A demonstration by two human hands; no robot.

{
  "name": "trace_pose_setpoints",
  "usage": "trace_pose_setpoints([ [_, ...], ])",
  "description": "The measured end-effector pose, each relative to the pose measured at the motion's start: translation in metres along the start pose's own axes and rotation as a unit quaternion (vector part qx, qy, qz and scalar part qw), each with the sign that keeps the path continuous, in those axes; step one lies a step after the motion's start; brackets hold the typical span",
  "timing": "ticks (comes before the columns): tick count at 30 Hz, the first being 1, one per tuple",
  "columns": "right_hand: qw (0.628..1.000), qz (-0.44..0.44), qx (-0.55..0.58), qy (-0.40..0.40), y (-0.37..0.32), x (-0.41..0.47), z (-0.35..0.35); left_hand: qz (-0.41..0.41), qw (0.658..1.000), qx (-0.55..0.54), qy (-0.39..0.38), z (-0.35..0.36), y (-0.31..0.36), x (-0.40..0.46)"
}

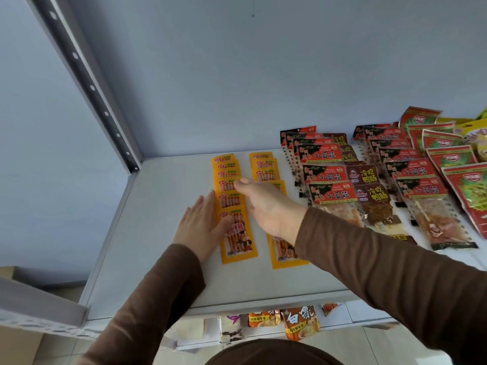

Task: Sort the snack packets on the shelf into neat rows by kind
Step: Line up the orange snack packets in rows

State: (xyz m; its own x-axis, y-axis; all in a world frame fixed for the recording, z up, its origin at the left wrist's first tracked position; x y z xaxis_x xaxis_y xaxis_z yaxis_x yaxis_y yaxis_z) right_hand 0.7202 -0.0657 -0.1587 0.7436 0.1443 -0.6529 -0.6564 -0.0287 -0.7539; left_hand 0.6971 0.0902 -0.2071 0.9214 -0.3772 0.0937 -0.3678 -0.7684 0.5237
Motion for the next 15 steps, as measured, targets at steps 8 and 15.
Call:
trace_pose_setpoints([
  [8, 0.997, -0.014, 0.017, 0.069, -0.075, 0.059, -0.006, -0.118, 0.993, 0.02, 0.011, -0.032, -0.045, 0.12],
  [15, 0.996, 0.014, 0.021, 0.086, -0.083, 0.083, -0.003, -0.12, 0.99, 0.071, -0.008, -0.015, -0.055, 0.132],
])
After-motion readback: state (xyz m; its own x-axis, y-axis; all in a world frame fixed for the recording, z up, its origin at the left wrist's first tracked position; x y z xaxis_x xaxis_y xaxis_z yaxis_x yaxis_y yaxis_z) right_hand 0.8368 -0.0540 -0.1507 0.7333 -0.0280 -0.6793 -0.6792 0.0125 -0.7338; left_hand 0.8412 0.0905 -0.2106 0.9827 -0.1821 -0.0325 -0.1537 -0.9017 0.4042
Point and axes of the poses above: each hand's wrist, its own x-axis towards the middle knuckle, its own z-axis out of the palm, y = z × x, the point moved 3 cm from there along x, towards the middle knuckle, and after that the axes turned 14 degrees about z, right-handed, at the moved point
